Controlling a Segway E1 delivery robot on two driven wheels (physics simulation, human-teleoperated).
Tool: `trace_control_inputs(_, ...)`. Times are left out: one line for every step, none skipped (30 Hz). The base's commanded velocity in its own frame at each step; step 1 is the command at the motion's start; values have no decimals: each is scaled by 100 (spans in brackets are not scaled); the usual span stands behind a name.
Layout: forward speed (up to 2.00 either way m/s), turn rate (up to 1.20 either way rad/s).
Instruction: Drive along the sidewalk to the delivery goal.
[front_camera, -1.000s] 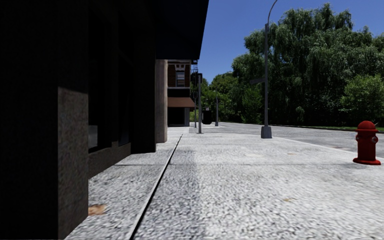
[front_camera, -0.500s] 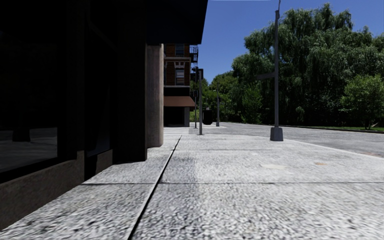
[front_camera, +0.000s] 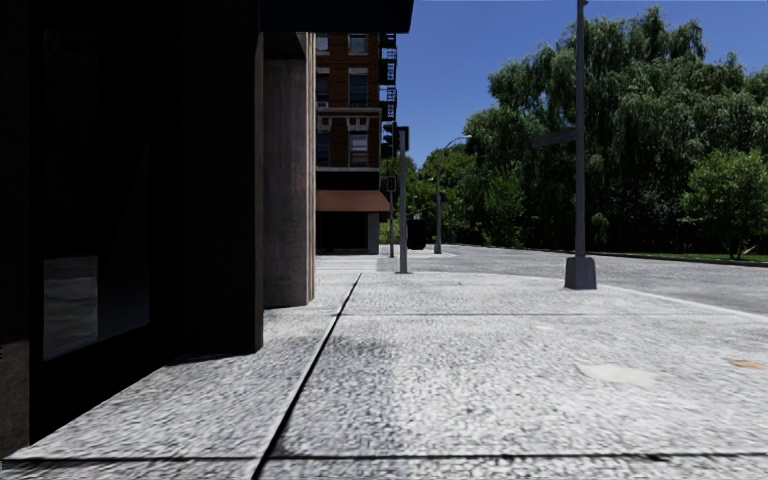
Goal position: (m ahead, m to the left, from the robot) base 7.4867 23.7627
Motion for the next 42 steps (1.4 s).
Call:
trace_control_inputs(200, 0)
trace_control_inputs(200, 0)
trace_control_inputs(200, 0)
trace_control_inputs(200, 0)
trace_control_inputs(200, 0)
trace_control_inputs(200, 0)
trace_control_inputs(200, 0)
trace_control_inputs(200, 0)
trace_control_inputs(200, 0)
trace_control_inputs(200, 0)
trace_control_inputs(200, 0)
trace_control_inputs(200, 0)
trace_control_inputs(200, 0)
trace_control_inputs(200, 0)
trace_control_inputs(200, 0)
trace_control_inputs(200, 0)
trace_control_inputs(200, 0)
trace_control_inputs(200, 0)
trace_control_inputs(200, 0)
trace_control_inputs(200, 0)
trace_control_inputs(200, 0)
trace_control_inputs(200, 0)
trace_control_inputs(200, 0)
trace_control_inputs(200, 0)
trace_control_inputs(200, 0)
trace_control_inputs(200, 0)
trace_control_inputs(200, 0)
trace_control_inputs(200, 0)
trace_control_inputs(200, 0)
trace_control_inputs(200, 0)
trace_control_inputs(200, 0)
trace_control_inputs(200, 0)
trace_control_inputs(200, 0)
trace_control_inputs(200, 0)
trace_control_inputs(200, 0)
trace_control_inputs(200, 0)
trace_control_inputs(200, 0)
trace_control_inputs(200, 0)
trace_control_inputs(200, 0)
trace_control_inputs(200, 0)
trace_control_inputs(200, 0)
trace_control_inputs(200, 0)
